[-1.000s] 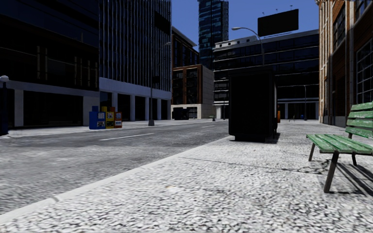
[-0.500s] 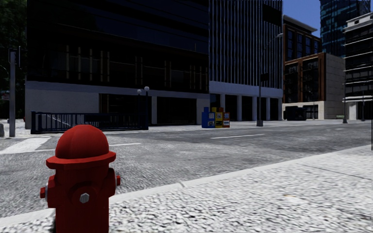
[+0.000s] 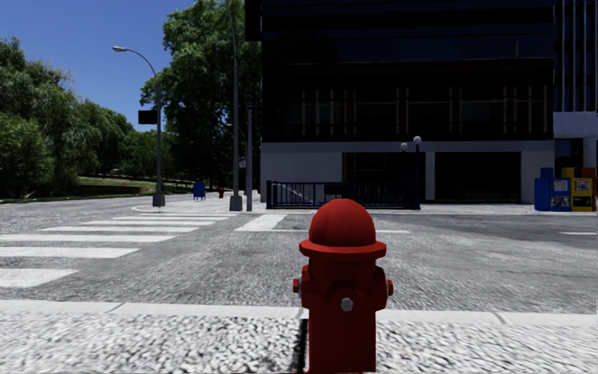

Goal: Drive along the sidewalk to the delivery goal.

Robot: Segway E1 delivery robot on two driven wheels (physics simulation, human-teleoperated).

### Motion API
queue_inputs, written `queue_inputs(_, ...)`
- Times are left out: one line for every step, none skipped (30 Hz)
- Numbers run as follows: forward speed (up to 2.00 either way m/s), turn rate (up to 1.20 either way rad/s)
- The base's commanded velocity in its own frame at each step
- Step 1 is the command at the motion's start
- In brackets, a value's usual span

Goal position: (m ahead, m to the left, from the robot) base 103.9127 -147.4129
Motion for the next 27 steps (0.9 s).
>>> queue_inputs(0.0, 1.2)
queue_inputs(0.0, 1.2)
queue_inputs(0.0, 1.2)
queue_inputs(0.0, 1.2)
queue_inputs(0.0, 1.2)
queue_inputs(0.0, 1.2)
queue_inputs(0.0, 1.2)
queue_inputs(0.0, 1.2)
queue_inputs(0.0, 1.2)
queue_inputs(0.0, 1.2)
queue_inputs(0.0, 1.2)
queue_inputs(0.0, 1.2)
queue_inputs(0.0, 1.2)
queue_inputs(0.0, 1.2)
queue_inputs(0.0, 1.2)
queue_inputs(0.0, 1.2)
queue_inputs(0.0, 1.2)
queue_inputs(0.0, 1.2)
queue_inputs(0.0, 1.2)
queue_inputs(0.0, 1.2)
queue_inputs(0.0, 1.2)
queue_inputs(0.0, 1.2)
queue_inputs(0.0, 1.2)
queue_inputs(0.0, 1.2)
queue_inputs(0.0, 1.2)
queue_inputs(0.0, 1.2)
queue_inputs(0.0, 1.2)
